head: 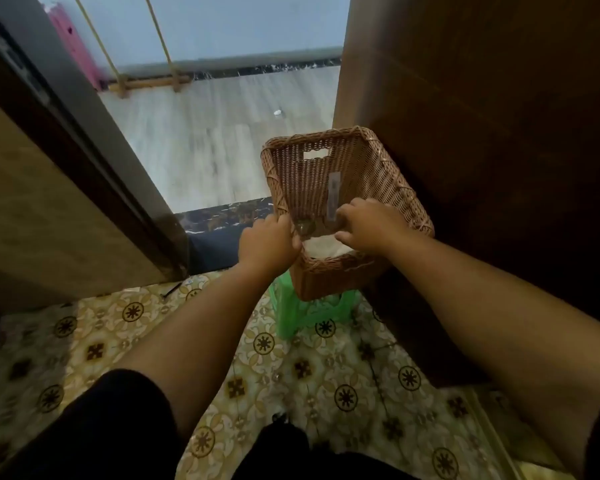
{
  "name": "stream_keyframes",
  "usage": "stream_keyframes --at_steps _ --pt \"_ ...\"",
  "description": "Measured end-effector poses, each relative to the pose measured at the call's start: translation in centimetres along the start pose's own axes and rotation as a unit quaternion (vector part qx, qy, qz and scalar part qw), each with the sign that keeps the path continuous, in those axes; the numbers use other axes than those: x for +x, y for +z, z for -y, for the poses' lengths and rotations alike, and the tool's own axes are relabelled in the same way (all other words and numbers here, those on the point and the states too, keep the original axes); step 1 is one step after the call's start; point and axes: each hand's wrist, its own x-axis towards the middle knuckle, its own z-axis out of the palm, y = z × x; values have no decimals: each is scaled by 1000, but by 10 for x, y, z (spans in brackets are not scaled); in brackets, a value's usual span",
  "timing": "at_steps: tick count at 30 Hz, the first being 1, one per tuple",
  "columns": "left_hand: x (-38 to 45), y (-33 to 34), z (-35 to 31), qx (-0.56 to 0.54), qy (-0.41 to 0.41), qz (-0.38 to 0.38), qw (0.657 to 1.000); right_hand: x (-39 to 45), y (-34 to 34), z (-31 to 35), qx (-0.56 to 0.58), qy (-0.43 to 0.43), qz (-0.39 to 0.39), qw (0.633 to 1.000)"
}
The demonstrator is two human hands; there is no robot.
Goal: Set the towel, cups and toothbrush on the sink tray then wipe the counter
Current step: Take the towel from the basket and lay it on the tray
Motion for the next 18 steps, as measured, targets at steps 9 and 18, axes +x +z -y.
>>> stream_keyframes --at_steps 9,18 --pt "84 37 -10 -122 -162 42 978 79 34 -53 0 21 83 996" --pt "109 83 -14 -341 -365 26 866 192 131 -86 45 7 289 956"
